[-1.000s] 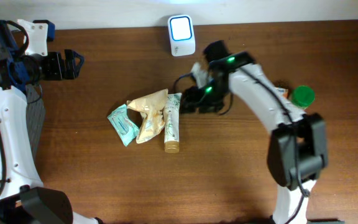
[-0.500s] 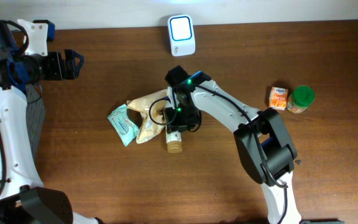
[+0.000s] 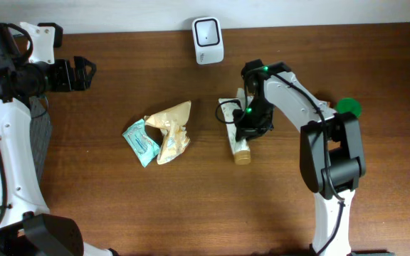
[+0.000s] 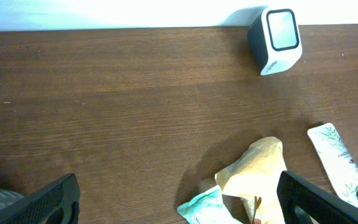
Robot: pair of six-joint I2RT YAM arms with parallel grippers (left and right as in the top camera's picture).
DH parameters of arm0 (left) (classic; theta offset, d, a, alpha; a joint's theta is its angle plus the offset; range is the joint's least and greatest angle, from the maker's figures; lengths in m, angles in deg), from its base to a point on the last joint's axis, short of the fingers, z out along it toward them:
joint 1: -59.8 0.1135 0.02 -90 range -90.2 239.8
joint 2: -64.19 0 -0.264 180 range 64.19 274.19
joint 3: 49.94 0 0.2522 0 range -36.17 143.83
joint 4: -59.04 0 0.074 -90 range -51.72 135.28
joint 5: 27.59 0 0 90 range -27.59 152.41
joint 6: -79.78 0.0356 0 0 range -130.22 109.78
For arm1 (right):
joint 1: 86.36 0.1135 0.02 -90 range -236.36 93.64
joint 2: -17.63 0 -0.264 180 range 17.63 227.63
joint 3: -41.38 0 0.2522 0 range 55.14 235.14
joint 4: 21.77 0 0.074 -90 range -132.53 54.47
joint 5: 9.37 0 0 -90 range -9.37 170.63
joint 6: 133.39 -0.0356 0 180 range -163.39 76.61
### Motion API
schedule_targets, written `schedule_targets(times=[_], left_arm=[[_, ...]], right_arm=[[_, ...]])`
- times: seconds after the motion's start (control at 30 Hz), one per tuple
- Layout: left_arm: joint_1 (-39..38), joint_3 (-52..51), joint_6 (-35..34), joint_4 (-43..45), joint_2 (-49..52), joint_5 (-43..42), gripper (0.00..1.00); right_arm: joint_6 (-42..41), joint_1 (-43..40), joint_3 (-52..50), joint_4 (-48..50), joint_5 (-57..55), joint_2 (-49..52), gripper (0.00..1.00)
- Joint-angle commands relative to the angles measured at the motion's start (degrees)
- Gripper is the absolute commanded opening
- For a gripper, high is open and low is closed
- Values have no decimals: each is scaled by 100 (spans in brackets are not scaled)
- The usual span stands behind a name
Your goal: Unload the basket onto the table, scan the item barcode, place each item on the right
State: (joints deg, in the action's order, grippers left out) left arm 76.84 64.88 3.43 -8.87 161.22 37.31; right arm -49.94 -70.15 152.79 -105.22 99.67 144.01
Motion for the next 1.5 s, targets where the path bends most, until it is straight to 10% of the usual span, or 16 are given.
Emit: schedule_targets(times=[0.0, 0.17, 0.4, 0.63, 0.87, 1.0, 1.47], left_arm=[[0, 61, -57, 7, 4, -59, 99], [0, 61, -55, 7, 4, -59, 99], [0, 61, -57, 9, 4, -59, 99], [0, 61, -57, 7, 4, -59, 99], [0, 61, -57, 7, 4, -59, 99], [0, 61, -57, 7, 4, -59, 99], [0, 61, -57, 7, 4, -59, 99]], right_arm=[[210, -90, -9, 48, -1084, -2, 16], [424, -245, -15, 297, -1305, 0, 4], [2188, -289, 52, -26, 2643, -616, 4], [2157, -293, -758, 435, 3042, -424, 4], [1268, -66, -142, 446, 861, -485, 37], [393, 662, 619, 533, -345, -485, 6], [-1394, 1676, 566, 1215, -1641, 48, 4]])
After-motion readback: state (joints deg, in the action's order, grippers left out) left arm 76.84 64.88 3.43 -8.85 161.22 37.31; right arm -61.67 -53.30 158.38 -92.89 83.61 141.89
